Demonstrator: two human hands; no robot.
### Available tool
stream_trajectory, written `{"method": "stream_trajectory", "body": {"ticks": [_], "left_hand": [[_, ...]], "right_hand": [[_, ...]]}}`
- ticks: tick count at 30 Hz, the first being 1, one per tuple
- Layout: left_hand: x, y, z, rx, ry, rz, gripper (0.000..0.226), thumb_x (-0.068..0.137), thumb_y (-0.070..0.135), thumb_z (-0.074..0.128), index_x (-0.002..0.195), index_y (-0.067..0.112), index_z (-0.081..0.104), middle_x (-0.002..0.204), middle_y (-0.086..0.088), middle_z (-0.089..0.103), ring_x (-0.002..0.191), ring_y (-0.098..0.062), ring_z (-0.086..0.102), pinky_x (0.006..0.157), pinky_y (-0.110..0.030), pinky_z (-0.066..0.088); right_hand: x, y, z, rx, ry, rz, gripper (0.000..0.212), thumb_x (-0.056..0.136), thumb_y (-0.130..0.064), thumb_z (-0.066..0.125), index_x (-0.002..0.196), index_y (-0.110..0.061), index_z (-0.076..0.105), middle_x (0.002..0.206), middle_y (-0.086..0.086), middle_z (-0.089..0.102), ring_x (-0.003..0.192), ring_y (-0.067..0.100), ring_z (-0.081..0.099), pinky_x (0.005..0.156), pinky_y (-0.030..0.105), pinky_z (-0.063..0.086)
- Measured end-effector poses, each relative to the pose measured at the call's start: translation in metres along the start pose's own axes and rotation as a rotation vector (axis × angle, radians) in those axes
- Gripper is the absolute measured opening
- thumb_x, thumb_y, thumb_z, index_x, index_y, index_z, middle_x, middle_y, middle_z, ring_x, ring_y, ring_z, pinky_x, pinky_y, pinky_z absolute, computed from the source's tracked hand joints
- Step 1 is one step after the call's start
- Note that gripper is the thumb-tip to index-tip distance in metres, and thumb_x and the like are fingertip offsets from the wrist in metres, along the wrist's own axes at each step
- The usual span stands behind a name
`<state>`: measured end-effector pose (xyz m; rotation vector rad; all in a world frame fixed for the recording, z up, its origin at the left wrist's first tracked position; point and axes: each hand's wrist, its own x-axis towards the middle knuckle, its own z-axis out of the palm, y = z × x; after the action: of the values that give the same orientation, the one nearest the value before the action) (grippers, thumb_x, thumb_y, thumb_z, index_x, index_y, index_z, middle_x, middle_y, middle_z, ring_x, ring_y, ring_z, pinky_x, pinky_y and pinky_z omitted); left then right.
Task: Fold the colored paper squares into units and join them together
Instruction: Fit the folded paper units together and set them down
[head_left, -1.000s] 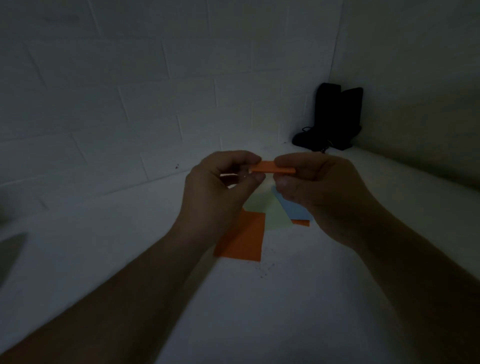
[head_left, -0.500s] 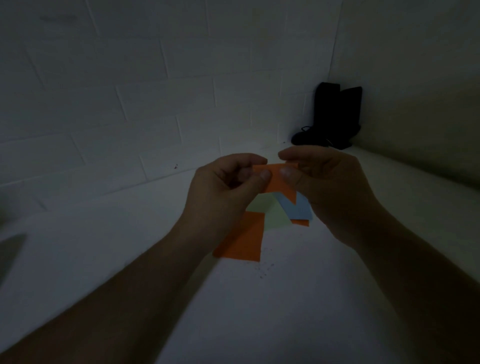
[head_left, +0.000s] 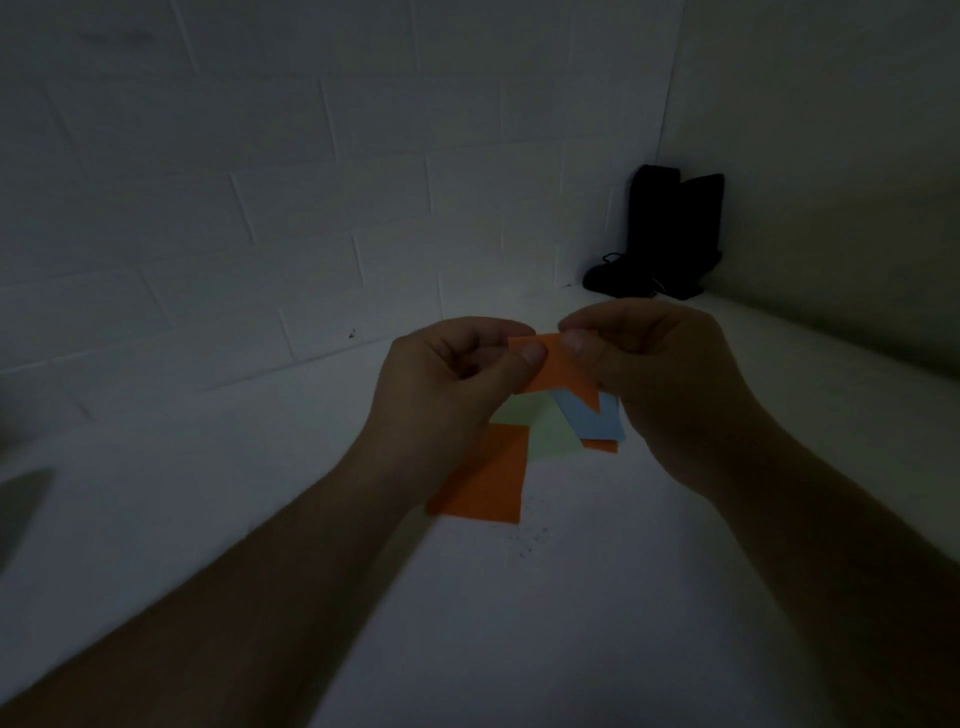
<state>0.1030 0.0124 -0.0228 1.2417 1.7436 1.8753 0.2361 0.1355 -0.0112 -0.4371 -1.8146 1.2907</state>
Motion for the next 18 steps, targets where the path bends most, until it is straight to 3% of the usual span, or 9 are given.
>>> {"method": "stream_trajectory", "body": {"ticks": [5,10,14,18], "left_hand": [[0.0007,-0.001,-0.0007,0.025,-0.002,0.014,0.021,0.081,0.035,0.079,0.096,0.02,0.08,0.087,0.0,0.079,0.086,-0.017,0.077,0.083,-0.043,0.064],[0.0015,-0.0005,-0.0006,0.031,0.007,0.023,0.01,0.085,0.025,0.079,0.094,0.02,0.08,0.084,0.003,0.079,0.082,-0.011,0.076,0.074,-0.024,0.061],[0.0011,0.0012,-0.0005,0.031,0.011,0.012,0.005,0.088,0.025,0.078,0.09,0.022,0.08,0.083,0.005,0.079,0.08,-0.01,0.076,0.072,-0.023,0.061],[0.0022,0.0002,-0.0003,0.011,0.009,-0.018,0.005,0.089,0.023,0.077,0.092,0.02,0.081,0.085,0.002,0.08,0.083,-0.014,0.077,0.075,-0.027,0.062]], "right_hand": [[0.0002,0.0026,-0.0003,-0.016,-0.036,0.061,0.015,0.092,-0.018,0.068,0.081,-0.028,0.071,0.075,-0.01,0.073,0.07,0.009,0.071,0.058,0.024,0.059],[0.0005,0.0025,0.0001,-0.012,-0.029,0.068,0.016,0.092,-0.017,0.068,0.081,-0.027,0.072,0.076,-0.007,0.074,0.072,0.012,0.072,0.064,0.031,0.061],[0.0006,0.0028,0.0001,-0.033,-0.021,0.074,0.018,0.092,-0.019,0.068,0.079,-0.03,0.072,0.08,-0.005,0.075,0.078,0.02,0.073,0.07,0.042,0.063],[0.0013,0.0031,0.001,0.018,-0.013,0.131,0.017,0.092,-0.015,0.069,0.08,-0.027,0.073,0.081,-0.002,0.075,0.081,0.022,0.073,0.074,0.043,0.062]]}}
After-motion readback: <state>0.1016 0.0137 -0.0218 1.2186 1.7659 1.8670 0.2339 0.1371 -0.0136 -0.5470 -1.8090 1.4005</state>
